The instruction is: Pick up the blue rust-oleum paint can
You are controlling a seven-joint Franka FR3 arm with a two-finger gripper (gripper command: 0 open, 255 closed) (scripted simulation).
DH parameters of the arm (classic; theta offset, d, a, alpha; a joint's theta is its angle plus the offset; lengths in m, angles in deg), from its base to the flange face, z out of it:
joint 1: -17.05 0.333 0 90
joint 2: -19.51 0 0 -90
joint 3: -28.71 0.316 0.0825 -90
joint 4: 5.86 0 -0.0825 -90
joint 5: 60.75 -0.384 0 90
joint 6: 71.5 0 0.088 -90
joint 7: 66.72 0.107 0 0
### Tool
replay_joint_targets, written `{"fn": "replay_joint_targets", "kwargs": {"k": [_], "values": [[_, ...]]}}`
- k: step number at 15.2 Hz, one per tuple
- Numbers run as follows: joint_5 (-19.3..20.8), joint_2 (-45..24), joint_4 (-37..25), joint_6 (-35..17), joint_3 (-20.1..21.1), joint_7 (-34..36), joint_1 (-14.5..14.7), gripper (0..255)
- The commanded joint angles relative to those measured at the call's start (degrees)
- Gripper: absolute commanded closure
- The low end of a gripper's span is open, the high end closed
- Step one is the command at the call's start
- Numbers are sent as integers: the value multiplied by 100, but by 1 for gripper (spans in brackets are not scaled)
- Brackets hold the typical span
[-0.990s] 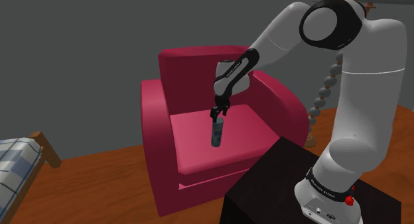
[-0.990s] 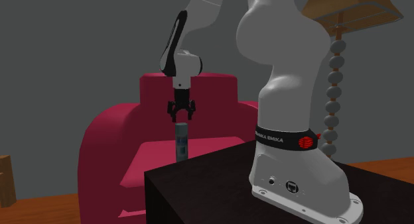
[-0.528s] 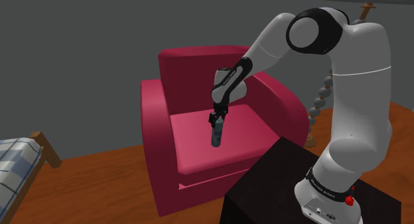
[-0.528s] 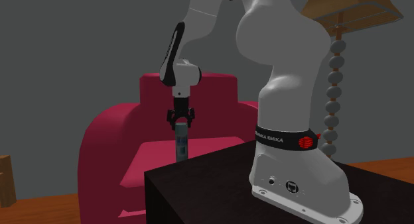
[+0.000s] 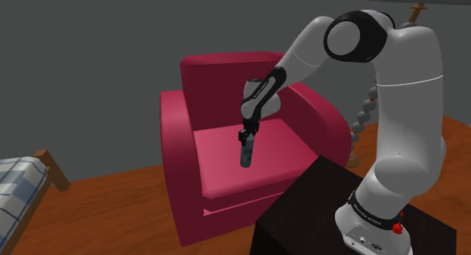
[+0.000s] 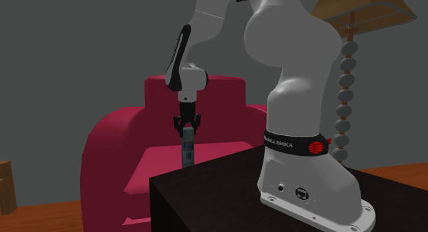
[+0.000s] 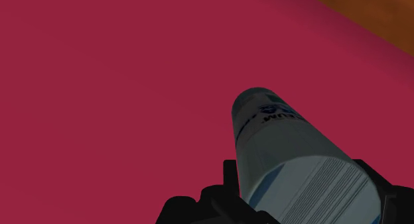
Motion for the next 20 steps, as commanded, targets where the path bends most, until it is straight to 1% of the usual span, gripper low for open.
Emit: {"fn": "replay_joint_targets", "kwargs": {"k": [1, 4, 20], "values": [[0, 0, -1, -1, -1, 0, 0, 255], [0, 1, -1, 0, -2, -6, -5, 255], [43, 1010, 56, 952, -30, 32, 14, 255]]}}
